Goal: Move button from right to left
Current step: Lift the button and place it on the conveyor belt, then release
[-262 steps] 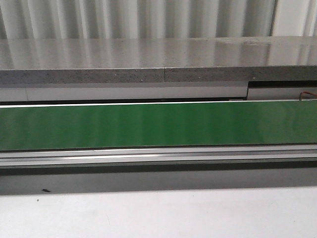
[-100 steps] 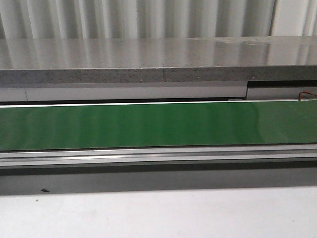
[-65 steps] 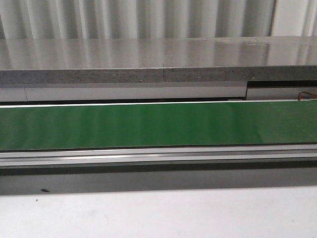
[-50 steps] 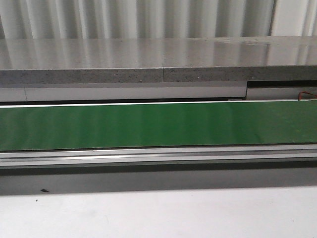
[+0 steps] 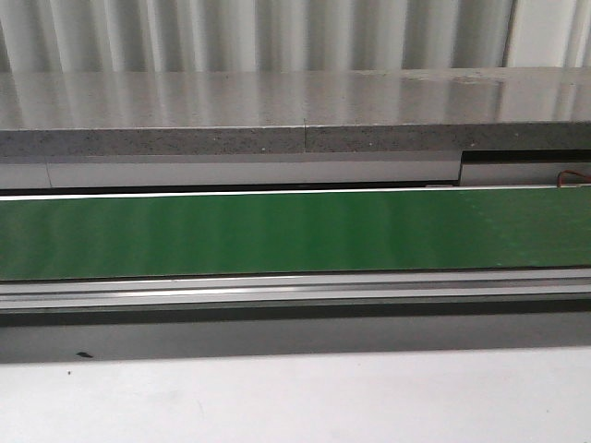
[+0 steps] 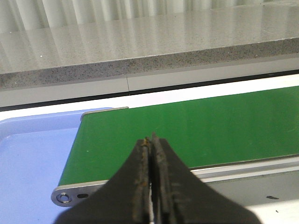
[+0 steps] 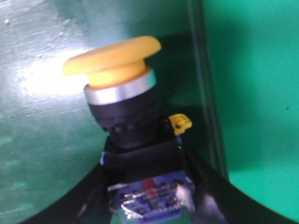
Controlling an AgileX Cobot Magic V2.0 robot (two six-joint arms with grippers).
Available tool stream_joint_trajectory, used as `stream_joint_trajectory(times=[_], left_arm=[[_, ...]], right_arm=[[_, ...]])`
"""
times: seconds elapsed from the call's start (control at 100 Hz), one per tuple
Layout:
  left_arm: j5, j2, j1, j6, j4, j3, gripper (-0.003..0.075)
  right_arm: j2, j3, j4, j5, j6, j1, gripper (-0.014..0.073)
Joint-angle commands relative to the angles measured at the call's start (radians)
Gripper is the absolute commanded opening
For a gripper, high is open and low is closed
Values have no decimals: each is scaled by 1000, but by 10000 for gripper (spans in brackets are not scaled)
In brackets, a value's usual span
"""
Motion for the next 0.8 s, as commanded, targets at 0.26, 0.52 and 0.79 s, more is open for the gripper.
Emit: stream_joint_trajectory(times=[0.26, 0.52, 0.79], left_arm=[[-76, -32, -7, -4, -9, 38, -21], [-76, -32, -7, -4, -9, 38, -21], [-76, -32, -7, -4, -9, 38, -20]], right_arm=[[-140, -25, 79, -13, -83, 12, 612], [-245, -23, 80, -26, -159, 103, 323], [-354, -21, 7, -41, -187, 230, -60]])
